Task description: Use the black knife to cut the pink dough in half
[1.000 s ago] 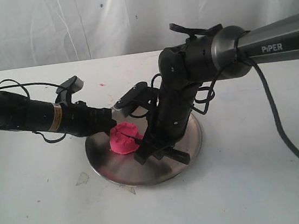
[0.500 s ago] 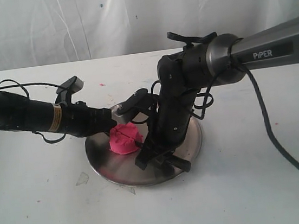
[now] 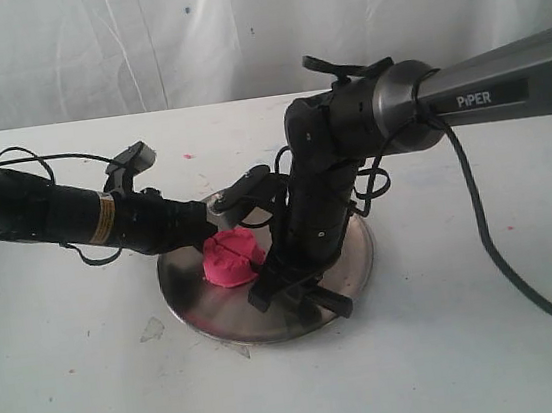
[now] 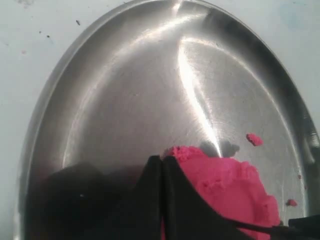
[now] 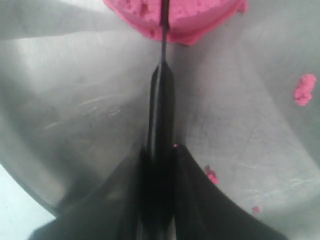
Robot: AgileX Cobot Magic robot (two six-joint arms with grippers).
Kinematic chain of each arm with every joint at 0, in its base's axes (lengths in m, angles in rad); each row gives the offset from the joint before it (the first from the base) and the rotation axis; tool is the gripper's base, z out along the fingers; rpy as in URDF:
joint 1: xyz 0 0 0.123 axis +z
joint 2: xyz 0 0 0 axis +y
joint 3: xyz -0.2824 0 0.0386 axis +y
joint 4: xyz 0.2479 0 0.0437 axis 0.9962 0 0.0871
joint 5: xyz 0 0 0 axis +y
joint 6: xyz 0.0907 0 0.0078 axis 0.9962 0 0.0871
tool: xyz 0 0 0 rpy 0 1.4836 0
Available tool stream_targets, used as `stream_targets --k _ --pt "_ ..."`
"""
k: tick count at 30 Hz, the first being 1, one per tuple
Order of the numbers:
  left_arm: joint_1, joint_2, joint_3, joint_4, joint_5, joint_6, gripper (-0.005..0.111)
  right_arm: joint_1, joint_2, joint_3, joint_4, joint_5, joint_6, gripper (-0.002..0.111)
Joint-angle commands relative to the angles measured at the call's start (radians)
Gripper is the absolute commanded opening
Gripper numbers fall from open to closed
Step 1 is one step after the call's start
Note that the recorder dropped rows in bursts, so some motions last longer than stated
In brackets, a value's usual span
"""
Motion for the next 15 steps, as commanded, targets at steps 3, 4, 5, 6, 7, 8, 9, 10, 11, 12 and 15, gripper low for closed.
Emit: stream_targets --k 3,4,5,6,7,8,9,10,11,12,15 --pt "-0.007 0.012 0.011 0.046 -0.012 -0.005 0.000 -0.003 -0.005 -0.028 -0.015 0.035 0.006 0.000" --pt "-0.007 0.012 0.011 0.046 -0.012 -0.005 0.000 -0.003 -0.006 -0.028 -0.018 0.035 0.006 0.000" --pt "-0.007 0.012 0.011 0.046 -0.012 -0.005 0.000 -0.003 -0.008 -0.028 -0.018 0.033 0.006 0.000" --pt "-0.007 0.012 0.011 0.046 -0.010 -0.005 0.000 -0.003 -0.008 -0.028 -0.018 0.028 0.006 0.000" --pt "-0.007 0.012 0.011 0.046 -0.010 -0.005 0.000 -0.003 -0.008 -0.028 -0.021 0.027 0.006 0.000" --pt "-0.007 0.012 0.011 0.046 -0.010 -0.005 0.000 -0.003 -0.008 -0.028 -0.025 0.024 0.006 0.000" --pt "-0.007 0.012 0.011 0.046 -0.010 -0.005 0.000 -0.003 -0.006 -0.028 -0.025 0.024 0.006 0.000" --pt "-0.007 0.012 0.011 0.046 -0.010 -0.005 0.000 -0.003 -0.004 -0.028 -0.027 0.024 0.006 0.000" --pt "-0.005 0.012 0.010 0.046 -0.008 -0.005 0.000 -0.003 -0.001 -0.028 -0.029 0.024 0.006 0.000" --pt "-0.004 0.012 0.007 0.046 -0.006 -0.005 0.000 -0.003 0.001 -0.028 -0.032 0.024 0.006 0.000" --pt "-0.004 0.001 -0.009 0.046 -0.004 -0.005 0.000 -0.003 0.001 -0.028 -0.036 0.024 0.006 0.000"
